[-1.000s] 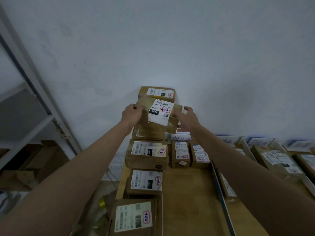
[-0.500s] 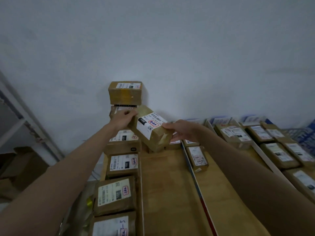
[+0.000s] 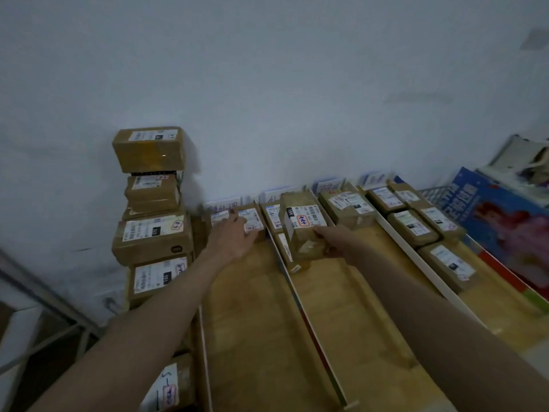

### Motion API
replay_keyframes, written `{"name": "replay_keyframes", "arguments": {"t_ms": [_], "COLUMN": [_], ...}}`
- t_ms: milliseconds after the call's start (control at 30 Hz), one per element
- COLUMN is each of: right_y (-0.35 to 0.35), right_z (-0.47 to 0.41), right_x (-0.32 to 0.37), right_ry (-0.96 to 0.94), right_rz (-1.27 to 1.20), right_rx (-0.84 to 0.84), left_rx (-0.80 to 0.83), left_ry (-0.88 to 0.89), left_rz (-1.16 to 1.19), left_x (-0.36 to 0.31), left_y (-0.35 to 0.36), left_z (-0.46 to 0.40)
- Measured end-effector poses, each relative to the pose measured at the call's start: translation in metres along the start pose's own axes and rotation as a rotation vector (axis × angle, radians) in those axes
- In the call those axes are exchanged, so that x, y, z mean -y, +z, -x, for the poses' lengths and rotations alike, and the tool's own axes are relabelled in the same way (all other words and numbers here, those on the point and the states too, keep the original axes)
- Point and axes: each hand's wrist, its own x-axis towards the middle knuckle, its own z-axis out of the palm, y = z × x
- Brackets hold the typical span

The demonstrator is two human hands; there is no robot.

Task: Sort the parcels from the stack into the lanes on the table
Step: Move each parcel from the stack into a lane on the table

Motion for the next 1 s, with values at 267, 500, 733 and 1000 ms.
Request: {"name": "replay_keyframes", "arguments": {"t_ms": [267, 500, 733, 1000], "right_y": [-0.064, -0.102, -0.102, -0.083], "right_z": [-0.046, -0.095, -0.150, -0.200], "right_x": [-0.058, -0.100, -0.128, -0.127], "right_ry": [0.059, 0.080, 0.108, 0.077], "right_rz": [0.113, 0.223, 0.308, 0.472], "right_rx": [-0.092, -0.043, 0.046, 0.139], "left_rx": [0.059, 0.086, 0.113, 0.125], "left_ry": [-0.032, -0.126, -0.190, -0.273], "left_rz": [-0.068, -0.070, -0.100, -0.121], "left_x": [-0.063, -0.113, -0.137, -0.130], "left_y": [0.065, 0.114, 0.156, 0.184], "left_z": [-0.009, -0.021, -0.026, -0.041]}}
